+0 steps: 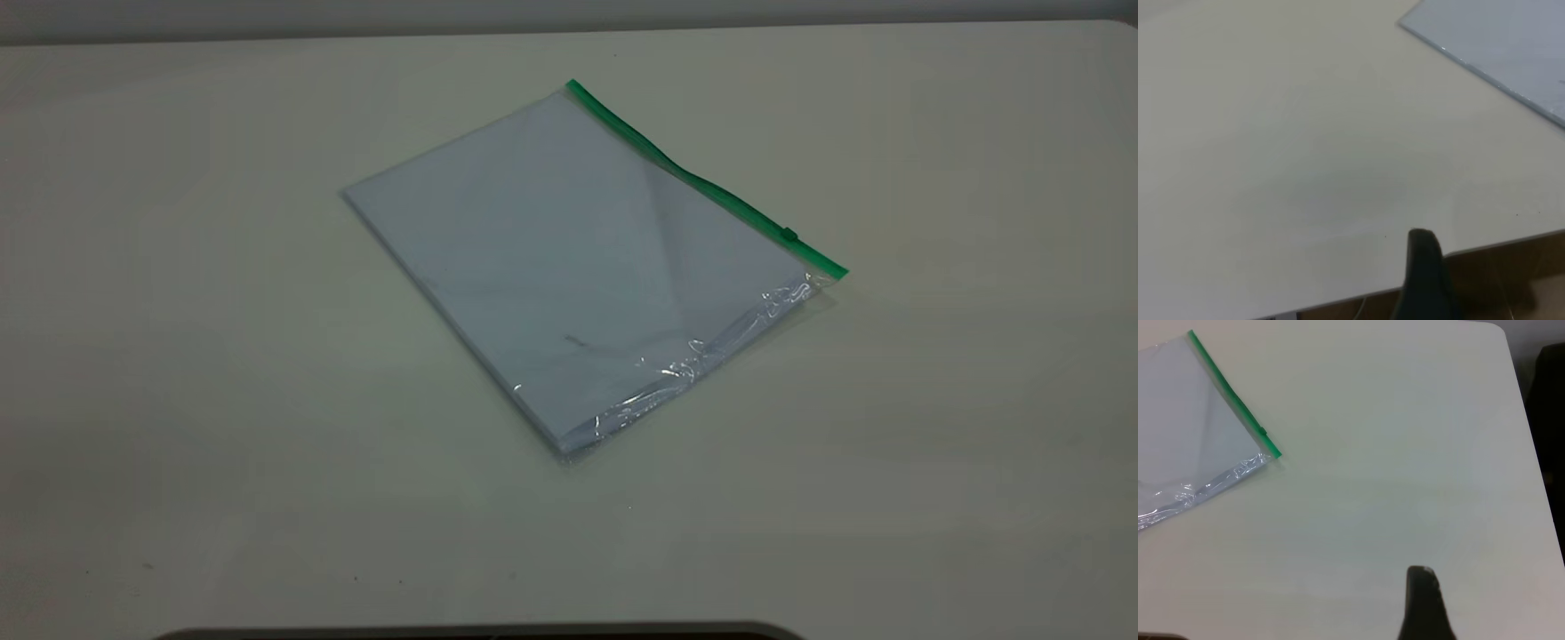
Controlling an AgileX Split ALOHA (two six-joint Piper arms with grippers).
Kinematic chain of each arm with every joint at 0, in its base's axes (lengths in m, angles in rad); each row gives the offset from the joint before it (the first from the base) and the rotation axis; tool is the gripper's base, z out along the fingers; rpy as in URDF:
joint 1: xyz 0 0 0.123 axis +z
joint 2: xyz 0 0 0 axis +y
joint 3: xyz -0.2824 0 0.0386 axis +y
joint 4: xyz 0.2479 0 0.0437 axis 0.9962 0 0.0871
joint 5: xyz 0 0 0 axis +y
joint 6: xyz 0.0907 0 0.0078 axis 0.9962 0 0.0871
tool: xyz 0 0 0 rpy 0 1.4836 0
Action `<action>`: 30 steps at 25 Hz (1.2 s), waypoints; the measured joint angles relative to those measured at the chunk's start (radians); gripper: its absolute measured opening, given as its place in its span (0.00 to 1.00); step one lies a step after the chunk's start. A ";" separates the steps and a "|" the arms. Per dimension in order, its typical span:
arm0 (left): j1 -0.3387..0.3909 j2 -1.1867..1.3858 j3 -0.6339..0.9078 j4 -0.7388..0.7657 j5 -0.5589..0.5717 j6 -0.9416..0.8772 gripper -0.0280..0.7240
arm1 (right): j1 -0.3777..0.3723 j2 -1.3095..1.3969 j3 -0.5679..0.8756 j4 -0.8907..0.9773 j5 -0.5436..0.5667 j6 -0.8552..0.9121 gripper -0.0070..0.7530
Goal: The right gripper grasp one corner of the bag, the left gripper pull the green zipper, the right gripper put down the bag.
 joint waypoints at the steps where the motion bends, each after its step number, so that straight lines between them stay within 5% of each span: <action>1: 0.000 0.000 0.000 0.000 0.000 0.000 0.82 | 0.000 0.000 0.000 0.000 0.000 0.000 0.73; 14: 0.000 0.235 -0.101 0.028 -0.136 -0.064 0.82 | 0.000 0.098 -0.071 0.054 -0.034 0.044 0.73; 30: 0.000 0.979 -0.384 0.059 -0.438 -0.053 0.82 | 0.000 0.723 -0.139 0.289 -0.299 -0.156 0.73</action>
